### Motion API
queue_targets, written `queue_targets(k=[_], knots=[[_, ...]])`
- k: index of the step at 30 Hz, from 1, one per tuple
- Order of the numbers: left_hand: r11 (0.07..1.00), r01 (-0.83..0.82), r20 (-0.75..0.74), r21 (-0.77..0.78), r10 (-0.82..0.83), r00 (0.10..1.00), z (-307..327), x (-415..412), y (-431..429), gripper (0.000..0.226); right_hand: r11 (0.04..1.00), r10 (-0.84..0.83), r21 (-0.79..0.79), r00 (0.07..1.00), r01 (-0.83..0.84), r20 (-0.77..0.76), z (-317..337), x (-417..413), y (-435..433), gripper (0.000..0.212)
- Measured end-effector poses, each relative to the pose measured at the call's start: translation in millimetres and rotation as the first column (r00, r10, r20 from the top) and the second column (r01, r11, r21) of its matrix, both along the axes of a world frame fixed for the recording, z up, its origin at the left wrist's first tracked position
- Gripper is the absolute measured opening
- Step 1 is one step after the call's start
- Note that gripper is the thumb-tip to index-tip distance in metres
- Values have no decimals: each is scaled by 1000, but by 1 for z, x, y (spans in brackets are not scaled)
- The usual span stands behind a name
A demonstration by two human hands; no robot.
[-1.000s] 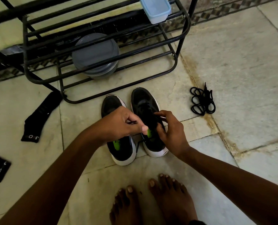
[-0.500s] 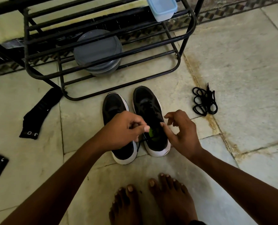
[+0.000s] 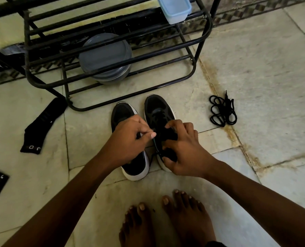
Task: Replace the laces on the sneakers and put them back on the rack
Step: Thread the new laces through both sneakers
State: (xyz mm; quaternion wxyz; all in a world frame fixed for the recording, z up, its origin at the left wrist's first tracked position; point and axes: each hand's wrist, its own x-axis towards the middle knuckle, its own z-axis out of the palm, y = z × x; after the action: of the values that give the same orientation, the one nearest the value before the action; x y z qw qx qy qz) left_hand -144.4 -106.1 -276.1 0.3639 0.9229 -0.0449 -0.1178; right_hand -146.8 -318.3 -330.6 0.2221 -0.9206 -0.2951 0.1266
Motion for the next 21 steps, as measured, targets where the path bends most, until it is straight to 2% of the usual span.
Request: queue_targets(k=[4,7,10,14,17,21], knots=[[1000,-5,17,-24,6,1000,-4,0,-1,11,998,-1,57,1000,0,15,-1,-5,4,12],[996,-54,-12,-73,53,999,-7,-1,-3,11,993,6,117,998,-13,61,1,-11,3,9],[986,-99,-35,-132,95,995,-10,0,-5,9,965,-9,262,996,-15,90,5,-8,0,8],[965,-161,-60,-206,151,987,-13,6,-6,15,878,-81,476,995,43,59,7,-3,-5,2],[901,-245,-161,-359,199,967,-13,10,-11,18,821,-132,563,991,94,27,11,0,-7,6],[809,-290,-249,-511,184,951,-10,16,-20,26,762,-73,647,996,29,41,20,3,-7,18]])
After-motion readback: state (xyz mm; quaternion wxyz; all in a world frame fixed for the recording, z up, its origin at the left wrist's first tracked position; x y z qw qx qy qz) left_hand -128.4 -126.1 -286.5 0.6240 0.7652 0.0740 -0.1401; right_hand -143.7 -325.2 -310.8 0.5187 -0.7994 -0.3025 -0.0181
